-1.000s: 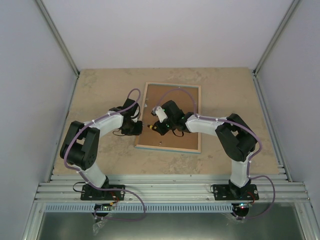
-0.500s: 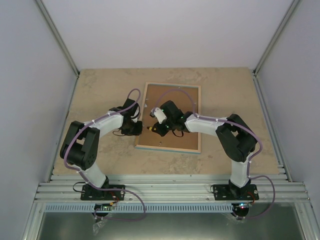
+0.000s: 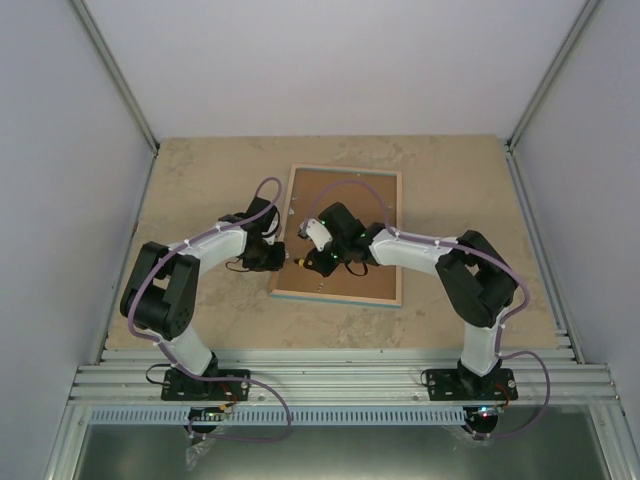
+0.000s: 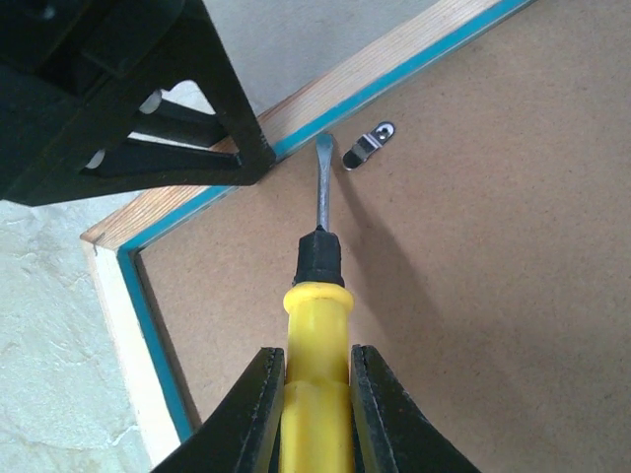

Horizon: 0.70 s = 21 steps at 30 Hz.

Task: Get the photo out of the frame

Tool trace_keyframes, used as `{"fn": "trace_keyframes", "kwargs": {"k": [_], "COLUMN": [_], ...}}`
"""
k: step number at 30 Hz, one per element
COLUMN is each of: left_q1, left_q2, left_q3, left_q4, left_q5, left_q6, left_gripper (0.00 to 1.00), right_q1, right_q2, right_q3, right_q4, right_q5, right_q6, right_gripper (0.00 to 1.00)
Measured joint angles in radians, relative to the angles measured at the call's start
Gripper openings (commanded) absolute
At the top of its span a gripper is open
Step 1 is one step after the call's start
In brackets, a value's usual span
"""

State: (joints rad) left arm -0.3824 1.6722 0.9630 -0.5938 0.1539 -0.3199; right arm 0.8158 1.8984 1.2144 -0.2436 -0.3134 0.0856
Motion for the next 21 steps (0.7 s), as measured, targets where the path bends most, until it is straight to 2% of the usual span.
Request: {"fn": "trace_keyframes", "kwargs": {"k": [21], "left_q1": [-0.001], "left_q2": [0.0], "left_q3": [0.001], "left_q4": [-0.001], "left_q5": [-0.002], "left_q6": [0.0], "left_gripper": [0.16], "right_q1": [-0.042], "right_q2": [-0.08], "right_q3": [-0.084], "right_q4": [0.007], "right_q5": [0.04], "right_q6": [0.069], "right_gripper": [0.01]}}
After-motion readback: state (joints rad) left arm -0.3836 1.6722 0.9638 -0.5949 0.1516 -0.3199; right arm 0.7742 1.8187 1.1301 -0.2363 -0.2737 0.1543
